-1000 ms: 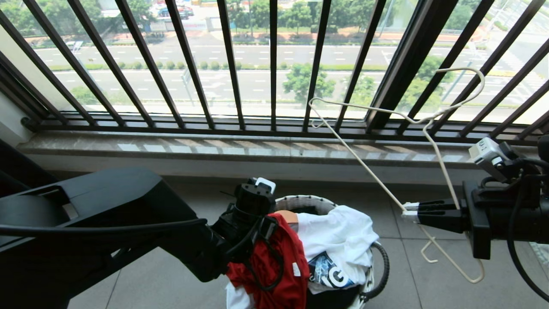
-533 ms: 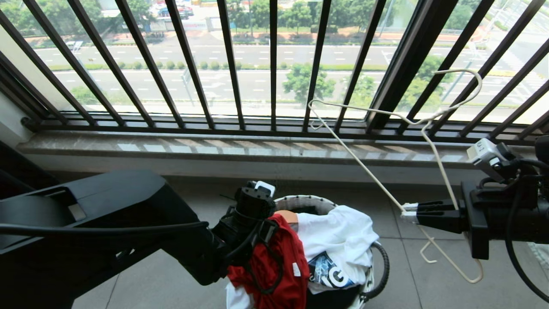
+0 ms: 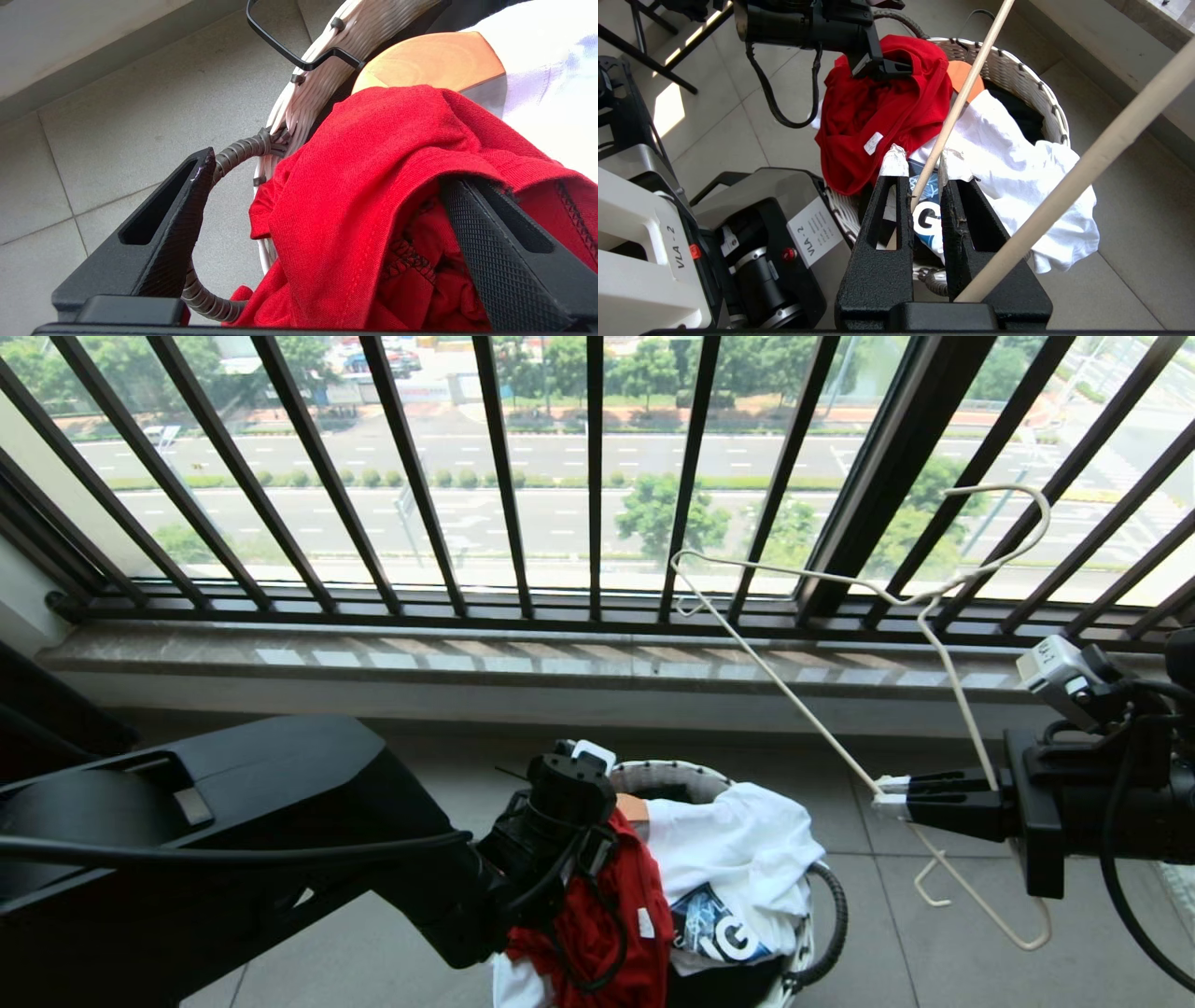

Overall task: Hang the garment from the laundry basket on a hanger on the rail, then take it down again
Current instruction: Pick up clothes from the basket

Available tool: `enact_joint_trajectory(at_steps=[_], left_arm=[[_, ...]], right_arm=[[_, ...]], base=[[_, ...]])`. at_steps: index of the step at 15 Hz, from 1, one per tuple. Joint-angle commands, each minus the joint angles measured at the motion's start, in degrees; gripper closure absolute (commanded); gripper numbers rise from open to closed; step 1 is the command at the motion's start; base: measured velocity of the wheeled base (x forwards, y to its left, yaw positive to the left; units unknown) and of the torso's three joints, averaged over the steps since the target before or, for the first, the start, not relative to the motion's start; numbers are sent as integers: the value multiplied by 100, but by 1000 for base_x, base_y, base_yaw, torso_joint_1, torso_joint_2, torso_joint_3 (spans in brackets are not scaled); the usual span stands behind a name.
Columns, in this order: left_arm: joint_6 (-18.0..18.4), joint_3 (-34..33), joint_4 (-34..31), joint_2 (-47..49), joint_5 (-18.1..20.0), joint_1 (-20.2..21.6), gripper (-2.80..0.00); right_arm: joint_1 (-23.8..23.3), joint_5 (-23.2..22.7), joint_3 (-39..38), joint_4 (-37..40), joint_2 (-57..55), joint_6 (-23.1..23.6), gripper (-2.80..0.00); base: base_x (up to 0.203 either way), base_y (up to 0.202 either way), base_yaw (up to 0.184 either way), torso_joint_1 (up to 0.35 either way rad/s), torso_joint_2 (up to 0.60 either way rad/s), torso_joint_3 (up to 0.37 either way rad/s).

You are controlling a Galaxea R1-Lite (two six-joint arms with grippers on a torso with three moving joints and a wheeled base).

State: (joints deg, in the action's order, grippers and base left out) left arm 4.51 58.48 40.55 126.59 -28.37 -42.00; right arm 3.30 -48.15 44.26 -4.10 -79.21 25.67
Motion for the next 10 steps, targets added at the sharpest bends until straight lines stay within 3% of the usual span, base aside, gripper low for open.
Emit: enact_joint_trajectory(at_steps=[1,10], left_arm=[[6,125,30,117,-19,-10,-280],[6,357,401,375,-2,-10,-280]], right_arm=[[-5,-27,3,-3,-6,17,0],[-5,-27,30,-3,-60,17,0]], base=[[0,0,0,0,0,0],[0,0,0,0,0,0]])
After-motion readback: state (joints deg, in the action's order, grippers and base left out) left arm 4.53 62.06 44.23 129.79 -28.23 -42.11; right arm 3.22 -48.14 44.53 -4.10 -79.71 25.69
